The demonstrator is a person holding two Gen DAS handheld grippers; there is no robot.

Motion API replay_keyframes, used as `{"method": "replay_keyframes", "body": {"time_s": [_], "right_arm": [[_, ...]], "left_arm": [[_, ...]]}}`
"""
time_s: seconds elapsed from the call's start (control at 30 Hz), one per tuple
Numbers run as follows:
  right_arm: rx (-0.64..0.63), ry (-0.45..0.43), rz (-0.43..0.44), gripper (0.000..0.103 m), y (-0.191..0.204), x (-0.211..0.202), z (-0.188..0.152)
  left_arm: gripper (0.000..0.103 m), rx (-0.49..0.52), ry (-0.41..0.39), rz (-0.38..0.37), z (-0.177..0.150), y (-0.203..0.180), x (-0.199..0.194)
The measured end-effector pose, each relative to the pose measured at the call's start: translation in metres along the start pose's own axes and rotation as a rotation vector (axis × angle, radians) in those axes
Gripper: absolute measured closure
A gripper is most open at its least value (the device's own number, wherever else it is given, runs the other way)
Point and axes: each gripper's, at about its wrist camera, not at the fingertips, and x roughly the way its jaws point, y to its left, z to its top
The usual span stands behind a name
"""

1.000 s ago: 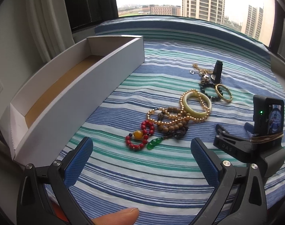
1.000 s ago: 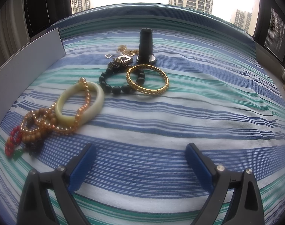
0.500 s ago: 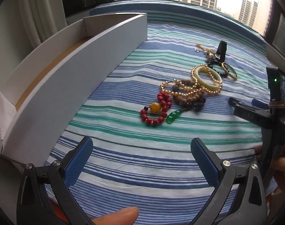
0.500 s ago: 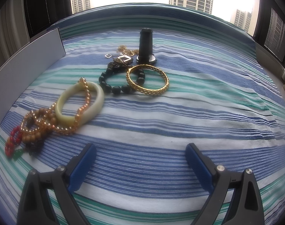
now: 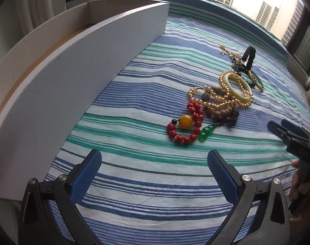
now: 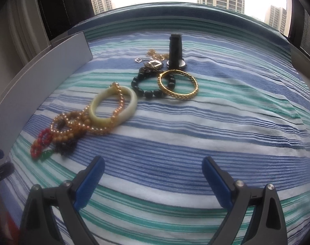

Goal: Organize jewelry
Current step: 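Grasp the red bead bracelet with the left tool while the right tool grasps the green pendant, then carry the red bracelet into the white box while the right tool drops the pendant there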

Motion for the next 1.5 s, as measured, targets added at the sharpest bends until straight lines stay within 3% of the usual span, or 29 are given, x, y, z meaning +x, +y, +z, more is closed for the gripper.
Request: {"method": "replay_keyframes", "body": {"time_s": [0.13,0.23,0.27,0.3,0.37,0.43,0.53,0.57,0.6,0.63,0.7,0.8,1.27,1.5], "right_arm": [[-0.040,0.011,0.187,0.005,0.029,0.002,0.004],[-0.108,0.016,0.226,0.006,0.058,0.013,0.012],[-0.130,0.015,0.235,0.011,0.066,0.018,0.015],[-0.152,0.024,0.245,0.023,0.073,0.023,0.017],[-0.174,0.061,0.262,0.039,0.083,0.038,0.018],[-0.198,0.043,0.242,0.046,0.088,0.041,0.018],[-0.225,0.048,0.235,0.062,0.091,0.044,0.017],[-0.232,0.056,0.240,0.073,0.090,0.044,0.017],[-0.240,0.058,0.240,0.078,0.090,0.043,0.016],[-0.245,0.059,0.243,0.079,0.090,0.043,0.015],[-0.238,0.063,0.251,0.083,0.088,0.041,0.013],[-0.222,0.069,0.256,0.097,0.082,0.031,0.008],[-0.099,0.081,0.240,0.097,0.030,-0.029,-0.023],[-0.135,0.002,0.282,0.098,0.047,-0.079,0.002]], "left_arm": [[0.001,0.042,-0.021,-0.075,0.010,-0.010,0.008],[0.002,0.111,-0.049,-0.110,0.018,-0.024,0.016],[0.004,0.138,-0.054,-0.108,0.019,-0.028,0.020],[0.007,0.164,-0.050,-0.099,0.021,-0.033,0.025],[0.021,0.205,-0.035,-0.101,0.024,-0.038,0.035],[0.025,0.222,-0.012,-0.111,0.025,-0.041,0.045],[0.041,0.251,-0.029,-0.093,0.023,-0.046,0.048],[0.051,0.270,-0.032,-0.102,0.022,-0.049,0.048],[0.061,0.285,-0.035,-0.106,0.021,-0.051,0.047],[0.067,0.297,-0.033,-0.118,0.020,-0.053,0.046],[0.091,0.302,-0.016,-0.147,0.018,-0.055,0.044],[0.090,0.278,-0.003,-0.152,0.013,-0.049,0.037],[0.090,0.148,-0.017,-0.156,-0.026,0.009,-0.032],[0.090,-0.010,-0.096,-0.119,-0.009,0.042,-0.088]]}}
